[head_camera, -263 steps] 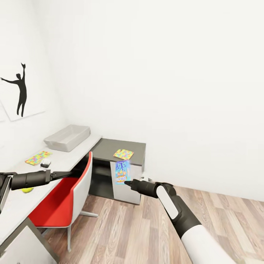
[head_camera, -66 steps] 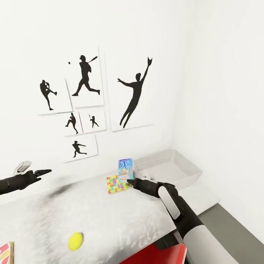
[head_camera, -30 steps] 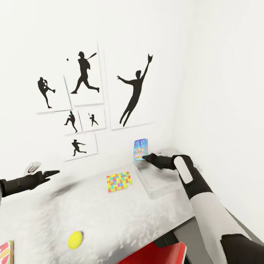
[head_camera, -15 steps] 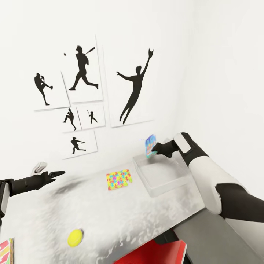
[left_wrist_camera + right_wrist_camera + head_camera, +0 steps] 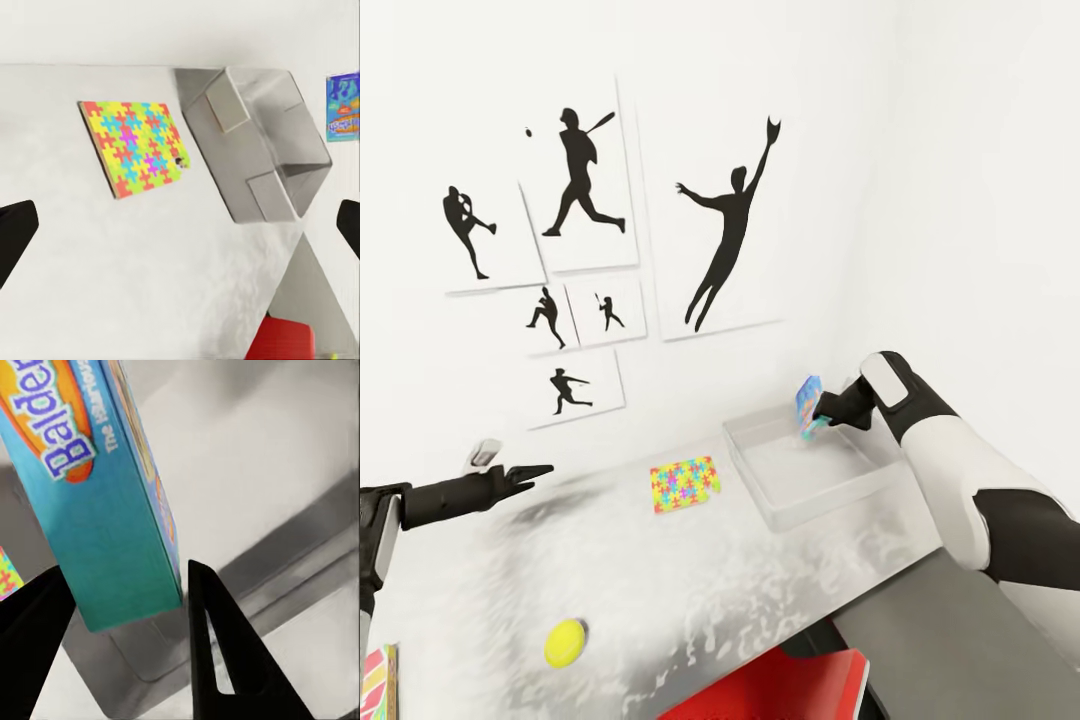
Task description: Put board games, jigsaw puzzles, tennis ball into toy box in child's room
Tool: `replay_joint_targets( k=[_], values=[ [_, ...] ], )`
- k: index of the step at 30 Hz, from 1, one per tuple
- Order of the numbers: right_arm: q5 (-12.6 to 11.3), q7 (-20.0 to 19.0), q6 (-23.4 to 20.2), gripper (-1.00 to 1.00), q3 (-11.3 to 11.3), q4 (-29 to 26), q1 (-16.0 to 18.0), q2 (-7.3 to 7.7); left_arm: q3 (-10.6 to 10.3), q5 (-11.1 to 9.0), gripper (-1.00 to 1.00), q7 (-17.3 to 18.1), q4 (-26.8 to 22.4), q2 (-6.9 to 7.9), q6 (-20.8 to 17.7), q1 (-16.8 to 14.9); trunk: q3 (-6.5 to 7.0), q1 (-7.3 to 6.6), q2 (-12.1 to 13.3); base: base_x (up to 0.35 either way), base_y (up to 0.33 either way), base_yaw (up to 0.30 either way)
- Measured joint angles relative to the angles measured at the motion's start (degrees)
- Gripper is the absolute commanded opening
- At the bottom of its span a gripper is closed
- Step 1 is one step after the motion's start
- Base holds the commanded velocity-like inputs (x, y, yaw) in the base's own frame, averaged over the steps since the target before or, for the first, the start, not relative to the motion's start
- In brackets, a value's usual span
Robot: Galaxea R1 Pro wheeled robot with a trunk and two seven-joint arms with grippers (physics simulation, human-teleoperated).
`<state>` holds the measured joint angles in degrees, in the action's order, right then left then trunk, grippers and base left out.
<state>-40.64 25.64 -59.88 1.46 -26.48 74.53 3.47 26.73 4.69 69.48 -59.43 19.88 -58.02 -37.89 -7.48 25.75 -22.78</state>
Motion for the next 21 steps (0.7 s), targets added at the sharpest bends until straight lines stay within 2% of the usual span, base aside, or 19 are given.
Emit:
replay_joint_targets(
  k=[3,4,6,11,17,21],
  values=[
    [-0.48,0.2,0.0,-1.0,0.02,-0.01,-0.03,1.6,-0.64,0.01,1.0,2.64,0.0,0.0,0.04,0.06,-0.28,0.0,0.0,0.0,0.0,0.0],
    [0.11,0.18,0.0,-1.0,0.07,0.0,-0.06,1.99,-0.85,0.0,1.0,3.59,0.0,0.0,0.04,0.07,-0.38,0.0,0.0,0.0,0.0,0.0],
    [-0.63,0.21,0.01,-1.0,0.1,0.0,-0.23,2.39,-1.09,0.0,1.0,5.8,-0.02,0.0,0.06,0.09,-0.57,0.0,0.0,0.0,0.0,0.0],
    [-0.63,0.26,0.01,-1.0,1.2,0.0,-0.56,2.66,-1.27,0.06,1.0,10.69,-0.04,0.0,0.14,0.2,-1.04,0.0,0.0,0.0,0.0,0.0],
    [-0.68,0.25,0.02,-1.0,4.29,0.0,-0.81,2.75,-2.09,0.03,1.0,13.58,-0.03,-0.03,0.09,0.24,-1.61,0.0,0.0,0.0,0.0,0.0],
    [-0.64,0.29,0.02,-1.0,5.09,0.0,-0.91,2.81,-2.3,0.06,1.0,15.25,-0.03,-0.03,0.08,0.21,-1.99,0.0,0.0,0.0,0.0,0.0]
  ],
)
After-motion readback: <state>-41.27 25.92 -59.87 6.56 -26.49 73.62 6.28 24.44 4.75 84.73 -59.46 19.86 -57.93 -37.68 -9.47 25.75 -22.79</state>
